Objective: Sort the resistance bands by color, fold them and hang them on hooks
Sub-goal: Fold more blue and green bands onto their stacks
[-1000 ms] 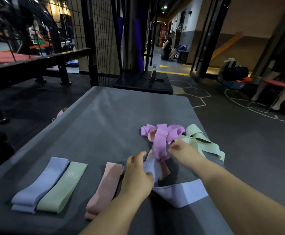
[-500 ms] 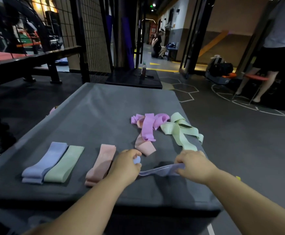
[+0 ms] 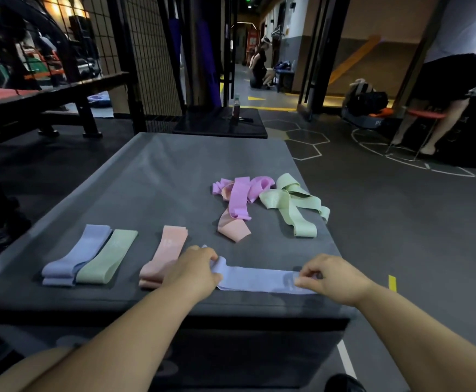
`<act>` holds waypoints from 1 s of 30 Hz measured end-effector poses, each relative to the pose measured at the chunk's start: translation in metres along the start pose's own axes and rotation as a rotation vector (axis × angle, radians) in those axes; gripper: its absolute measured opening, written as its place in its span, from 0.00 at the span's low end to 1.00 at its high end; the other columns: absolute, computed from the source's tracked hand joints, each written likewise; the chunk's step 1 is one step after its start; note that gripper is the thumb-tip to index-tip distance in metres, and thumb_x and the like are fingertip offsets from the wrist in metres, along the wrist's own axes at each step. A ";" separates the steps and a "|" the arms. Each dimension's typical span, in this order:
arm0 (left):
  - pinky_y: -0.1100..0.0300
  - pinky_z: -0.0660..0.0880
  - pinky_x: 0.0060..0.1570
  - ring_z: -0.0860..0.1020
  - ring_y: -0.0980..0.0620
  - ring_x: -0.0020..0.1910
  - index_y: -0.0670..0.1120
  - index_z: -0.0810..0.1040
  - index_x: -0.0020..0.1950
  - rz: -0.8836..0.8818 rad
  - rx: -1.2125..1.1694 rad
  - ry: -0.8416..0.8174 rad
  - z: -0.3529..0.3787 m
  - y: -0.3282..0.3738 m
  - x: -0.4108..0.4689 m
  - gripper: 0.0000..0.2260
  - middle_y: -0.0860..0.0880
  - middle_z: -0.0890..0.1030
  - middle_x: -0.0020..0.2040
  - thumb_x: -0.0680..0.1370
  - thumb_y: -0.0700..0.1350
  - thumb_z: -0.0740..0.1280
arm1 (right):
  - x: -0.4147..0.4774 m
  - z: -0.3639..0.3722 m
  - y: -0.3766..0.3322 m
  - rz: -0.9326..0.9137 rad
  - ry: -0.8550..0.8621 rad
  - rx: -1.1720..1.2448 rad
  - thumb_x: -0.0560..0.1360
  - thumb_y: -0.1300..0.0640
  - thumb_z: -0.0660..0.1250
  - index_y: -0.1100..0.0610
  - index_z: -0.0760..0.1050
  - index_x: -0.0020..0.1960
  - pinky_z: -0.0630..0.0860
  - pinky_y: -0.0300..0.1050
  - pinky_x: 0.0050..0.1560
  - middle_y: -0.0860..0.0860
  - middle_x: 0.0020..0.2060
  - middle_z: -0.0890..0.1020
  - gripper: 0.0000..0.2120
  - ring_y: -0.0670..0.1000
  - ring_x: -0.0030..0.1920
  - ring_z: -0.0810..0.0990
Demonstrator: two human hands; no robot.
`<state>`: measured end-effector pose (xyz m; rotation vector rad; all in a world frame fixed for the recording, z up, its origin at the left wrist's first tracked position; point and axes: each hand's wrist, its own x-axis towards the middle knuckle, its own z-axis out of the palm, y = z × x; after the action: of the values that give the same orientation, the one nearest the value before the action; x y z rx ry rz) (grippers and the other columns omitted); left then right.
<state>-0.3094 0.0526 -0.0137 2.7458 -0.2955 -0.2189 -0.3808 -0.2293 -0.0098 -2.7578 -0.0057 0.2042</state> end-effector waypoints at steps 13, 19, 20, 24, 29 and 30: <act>0.56 0.57 0.70 0.54 0.54 0.75 0.58 0.62 0.74 0.214 0.195 -0.117 -0.002 0.000 0.011 0.28 0.58 0.62 0.75 0.76 0.48 0.67 | 0.010 0.007 0.000 0.339 0.036 -0.042 0.72 0.50 0.68 0.49 0.72 0.45 0.70 0.40 0.36 0.46 0.42 0.75 0.06 0.47 0.41 0.75; 0.56 0.66 0.62 0.64 0.52 0.66 0.60 0.70 0.64 0.189 0.244 -0.116 -0.003 -0.001 0.023 0.22 0.57 0.71 0.61 0.71 0.57 0.69 | 0.008 0.002 0.003 0.335 0.103 0.053 0.72 0.55 0.68 0.50 0.69 0.42 0.68 0.41 0.33 0.48 0.36 0.78 0.07 0.49 0.36 0.74; 0.55 0.66 0.61 0.65 0.52 0.65 0.59 0.71 0.63 0.194 0.266 -0.116 -0.003 0.000 0.024 0.21 0.56 0.72 0.60 0.72 0.58 0.69 | 0.008 -0.001 0.006 0.341 0.122 0.067 0.72 0.55 0.68 0.50 0.70 0.44 0.69 0.42 0.35 0.48 0.38 0.78 0.06 0.49 0.37 0.75; 0.54 0.65 0.61 0.64 0.50 0.66 0.57 0.71 0.64 0.197 0.270 -0.108 0.000 0.008 0.028 0.17 0.54 0.72 0.61 0.77 0.59 0.62 | 0.005 -0.009 0.021 0.378 0.181 0.075 0.74 0.57 0.66 0.52 0.70 0.49 0.70 0.44 0.36 0.49 0.41 0.77 0.06 0.50 0.39 0.75; 0.56 0.62 0.57 0.67 0.50 0.64 0.55 0.72 0.60 0.194 0.246 -0.064 0.003 0.014 0.030 0.09 0.54 0.74 0.61 0.82 0.49 0.57 | 0.002 -0.008 0.035 0.419 0.200 0.072 0.75 0.58 0.65 0.51 0.69 0.52 0.68 0.44 0.36 0.48 0.44 0.76 0.07 0.51 0.43 0.75; 0.56 0.62 0.56 0.67 0.50 0.63 0.55 0.72 0.59 0.187 0.249 -0.068 0.003 0.014 0.031 0.09 0.54 0.75 0.61 0.81 0.47 0.57 | 0.002 -0.007 0.036 0.424 0.205 0.072 0.75 0.57 0.65 0.51 0.70 0.52 0.69 0.43 0.38 0.48 0.45 0.76 0.08 0.51 0.43 0.75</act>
<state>-0.2830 0.0316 -0.0146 2.9334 -0.6337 -0.2399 -0.3789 -0.2655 -0.0173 -2.6625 0.6289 0.0285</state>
